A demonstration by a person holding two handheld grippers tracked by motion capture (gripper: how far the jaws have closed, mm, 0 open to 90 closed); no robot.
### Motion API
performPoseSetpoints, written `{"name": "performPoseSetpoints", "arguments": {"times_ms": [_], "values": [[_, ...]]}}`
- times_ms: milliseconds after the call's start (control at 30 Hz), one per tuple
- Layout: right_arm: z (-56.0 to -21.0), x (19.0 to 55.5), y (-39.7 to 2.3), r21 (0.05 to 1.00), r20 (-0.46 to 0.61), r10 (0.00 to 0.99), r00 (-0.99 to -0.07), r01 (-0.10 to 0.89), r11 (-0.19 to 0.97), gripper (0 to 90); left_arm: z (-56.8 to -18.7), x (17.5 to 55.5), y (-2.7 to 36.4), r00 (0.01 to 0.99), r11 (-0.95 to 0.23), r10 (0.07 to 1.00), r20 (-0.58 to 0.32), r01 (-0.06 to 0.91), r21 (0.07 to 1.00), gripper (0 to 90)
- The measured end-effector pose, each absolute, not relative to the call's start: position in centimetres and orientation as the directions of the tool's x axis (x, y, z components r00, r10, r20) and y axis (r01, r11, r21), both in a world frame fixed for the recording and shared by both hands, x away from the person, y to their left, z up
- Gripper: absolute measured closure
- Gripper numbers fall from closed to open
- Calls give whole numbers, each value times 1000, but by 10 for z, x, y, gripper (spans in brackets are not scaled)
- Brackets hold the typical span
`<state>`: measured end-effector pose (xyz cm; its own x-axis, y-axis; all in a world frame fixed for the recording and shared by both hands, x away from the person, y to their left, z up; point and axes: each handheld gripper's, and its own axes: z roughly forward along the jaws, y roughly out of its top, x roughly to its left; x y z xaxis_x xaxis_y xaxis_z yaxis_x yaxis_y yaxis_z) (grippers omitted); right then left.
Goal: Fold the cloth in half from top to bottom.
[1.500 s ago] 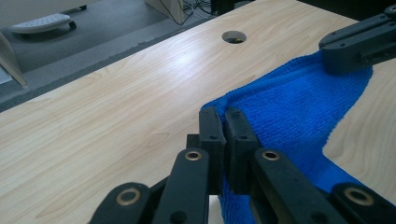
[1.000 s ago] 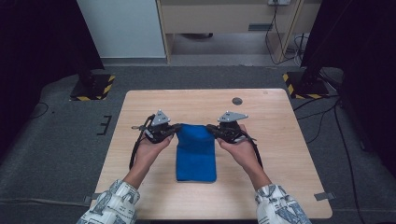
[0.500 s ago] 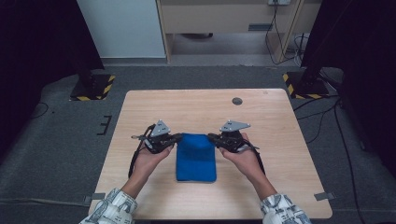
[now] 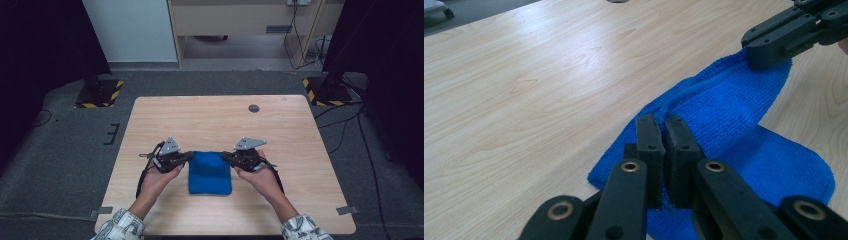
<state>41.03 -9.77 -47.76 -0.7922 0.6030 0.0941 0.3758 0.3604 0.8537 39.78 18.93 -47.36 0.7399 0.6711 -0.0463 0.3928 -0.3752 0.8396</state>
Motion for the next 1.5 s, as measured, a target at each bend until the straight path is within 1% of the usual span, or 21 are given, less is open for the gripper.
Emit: {"name": "performPoseSetpoints", "arguments": {"times_ms": [700, 900, 1100, 1400, 1500], "values": [[-478, 391, -99, 860, 99, 574, -813, 360, 361, 855, -474, 383, 196, 734, -350, 677, -56, 388, 853, 859], [-492, 393, -101, 841, 85, 582, -809, 371, 393, 854, -486, 376, 189, 740, -376, 670, -59, 407, 833, 850], [-492, 390, -105, 848, 105, 577, -810, 376, 374, 851, -489, 375, 189, 738, -377, 672, -62, 413, 829, 848], [-501, 383, -102, 833, 97, 569, -817, 380, 403, 831, -497, 368, 194, 740, -384, 668, -75, 429, 818, 829], [-506, 381, -102, 826, 93, 569, -817, 383, 414, 826, -501, 367, 195, 739, -368, 665, -106, 448, 815, 821]]}}
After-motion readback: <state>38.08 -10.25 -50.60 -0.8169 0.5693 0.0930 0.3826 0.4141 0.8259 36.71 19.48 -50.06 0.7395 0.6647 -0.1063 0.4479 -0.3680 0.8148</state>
